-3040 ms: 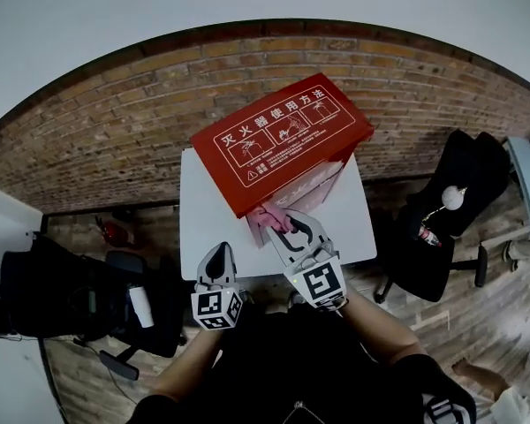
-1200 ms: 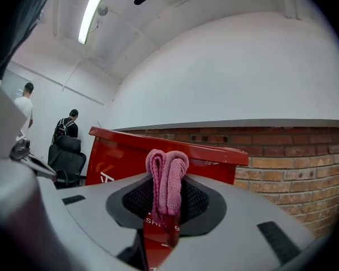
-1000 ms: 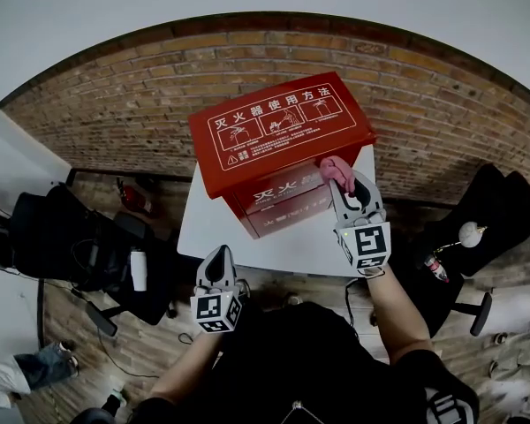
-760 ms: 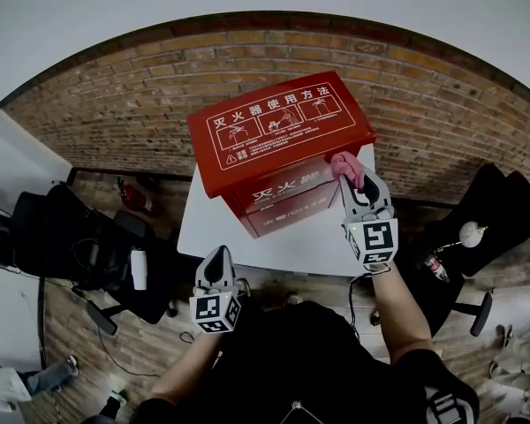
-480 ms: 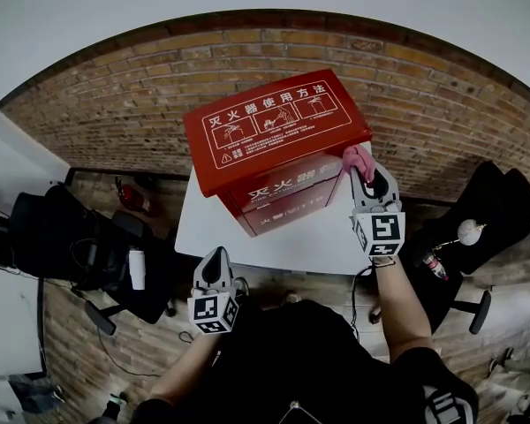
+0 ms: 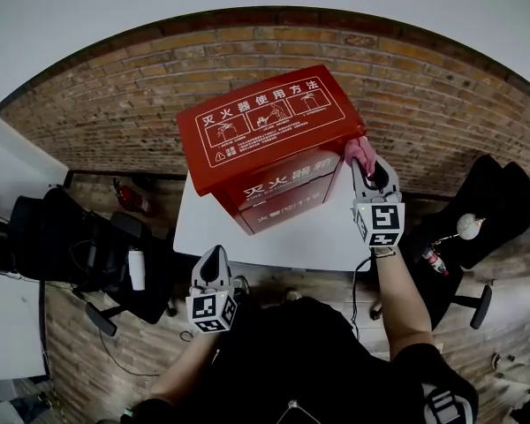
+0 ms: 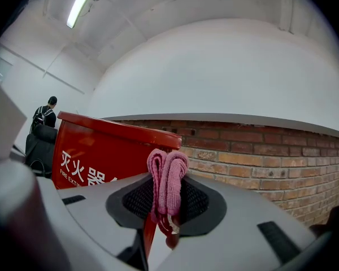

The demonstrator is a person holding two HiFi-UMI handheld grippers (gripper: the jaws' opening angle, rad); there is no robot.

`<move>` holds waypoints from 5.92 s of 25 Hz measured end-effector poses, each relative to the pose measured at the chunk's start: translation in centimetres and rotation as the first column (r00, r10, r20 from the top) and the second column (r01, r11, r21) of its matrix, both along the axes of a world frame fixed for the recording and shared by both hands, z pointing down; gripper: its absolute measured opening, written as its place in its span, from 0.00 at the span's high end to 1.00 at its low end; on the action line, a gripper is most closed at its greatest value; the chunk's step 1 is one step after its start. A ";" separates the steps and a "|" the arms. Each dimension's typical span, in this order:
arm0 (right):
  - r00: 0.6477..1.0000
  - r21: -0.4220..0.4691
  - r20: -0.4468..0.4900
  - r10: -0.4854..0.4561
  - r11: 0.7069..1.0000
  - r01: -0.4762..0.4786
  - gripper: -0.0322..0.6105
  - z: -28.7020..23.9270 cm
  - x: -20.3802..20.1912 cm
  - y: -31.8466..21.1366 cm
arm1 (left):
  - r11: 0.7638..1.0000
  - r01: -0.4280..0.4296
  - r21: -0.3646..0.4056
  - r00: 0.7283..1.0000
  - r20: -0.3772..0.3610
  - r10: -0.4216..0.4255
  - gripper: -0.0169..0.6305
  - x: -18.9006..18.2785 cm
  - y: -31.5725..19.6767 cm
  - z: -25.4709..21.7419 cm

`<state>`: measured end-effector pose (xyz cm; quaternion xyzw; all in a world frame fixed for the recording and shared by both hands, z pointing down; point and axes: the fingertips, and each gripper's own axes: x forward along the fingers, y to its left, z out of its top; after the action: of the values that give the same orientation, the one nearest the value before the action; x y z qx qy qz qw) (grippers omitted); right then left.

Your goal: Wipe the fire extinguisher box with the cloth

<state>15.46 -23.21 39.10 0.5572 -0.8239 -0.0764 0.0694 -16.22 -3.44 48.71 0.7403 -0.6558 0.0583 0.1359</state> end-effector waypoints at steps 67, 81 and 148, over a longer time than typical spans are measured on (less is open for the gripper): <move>0.996 -0.047 0.048 -0.072 0.996 0.074 0.78 5.1 -10.6 4.9 | 0.997 -0.063 -0.047 0.997 0.032 0.064 0.93 -5.7 1.5 -0.4; 0.998 -0.054 0.058 -0.027 0.998 0.030 0.78 4.8 -15.3 7.0 | 0.993 -0.115 -0.039 0.993 0.016 0.116 0.93 -10.4 2.4 -0.8; 0.999 -0.088 0.017 -0.045 0.995 0.046 0.78 9.9 -29.0 13.1 | 0.978 -0.204 -0.035 0.979 -0.038 0.202 0.93 -19.2 3.6 2.2</move>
<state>-13.57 -10.10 49.02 0.5352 -0.8395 -0.0371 0.0860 -35.44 0.17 50.94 0.8015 -0.5730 0.0718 0.1550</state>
